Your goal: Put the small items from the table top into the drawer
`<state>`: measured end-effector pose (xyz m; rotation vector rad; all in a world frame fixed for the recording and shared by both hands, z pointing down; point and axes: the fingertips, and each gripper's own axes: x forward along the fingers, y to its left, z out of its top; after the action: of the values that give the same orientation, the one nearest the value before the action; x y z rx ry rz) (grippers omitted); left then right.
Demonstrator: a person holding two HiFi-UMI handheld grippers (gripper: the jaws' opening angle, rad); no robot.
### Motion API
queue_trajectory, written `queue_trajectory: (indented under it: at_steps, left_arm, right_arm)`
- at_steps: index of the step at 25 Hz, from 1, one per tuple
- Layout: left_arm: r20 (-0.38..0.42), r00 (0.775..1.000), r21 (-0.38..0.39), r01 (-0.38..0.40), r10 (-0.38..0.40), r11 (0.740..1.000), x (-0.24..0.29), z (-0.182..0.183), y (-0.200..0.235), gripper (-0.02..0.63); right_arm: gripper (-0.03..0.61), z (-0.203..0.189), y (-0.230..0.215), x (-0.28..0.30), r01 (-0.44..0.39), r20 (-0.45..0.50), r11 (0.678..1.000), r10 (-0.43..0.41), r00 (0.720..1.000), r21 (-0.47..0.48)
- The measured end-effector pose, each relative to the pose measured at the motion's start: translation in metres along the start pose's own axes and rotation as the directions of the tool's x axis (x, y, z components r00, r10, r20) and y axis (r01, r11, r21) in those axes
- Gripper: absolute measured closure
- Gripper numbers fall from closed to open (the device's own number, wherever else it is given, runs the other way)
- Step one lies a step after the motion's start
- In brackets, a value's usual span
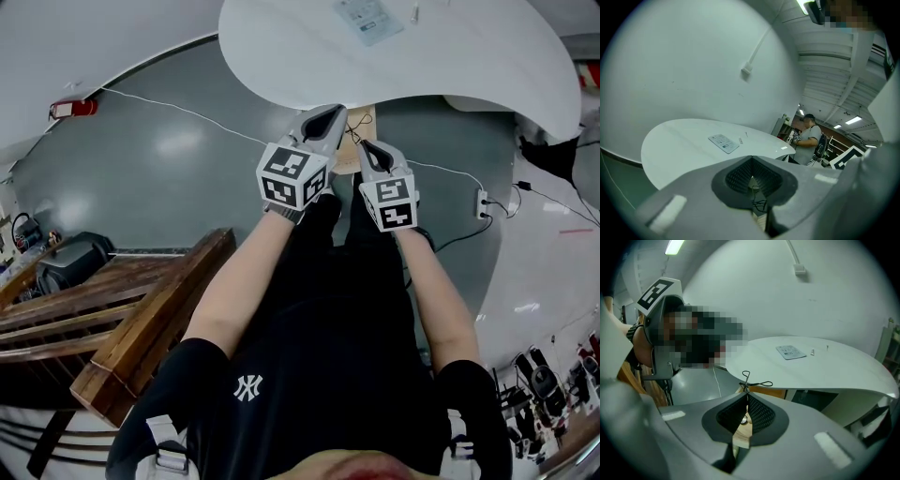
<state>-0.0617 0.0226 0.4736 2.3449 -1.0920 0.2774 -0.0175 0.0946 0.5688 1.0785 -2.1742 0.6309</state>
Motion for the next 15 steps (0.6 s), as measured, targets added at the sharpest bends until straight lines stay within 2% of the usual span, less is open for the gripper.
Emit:
queue_trajectory:
  at_steps: [15]
  left_arm:
    - [-0.061,0.998,-0.029,-0.001,-0.001,1.0,-0.005,-0.047,0.002,0.613]
  right_arm:
    - [0.545,-0.075,0.01,0.042,-0.017,-0.175,0.999,0.023,0.984,0.036]
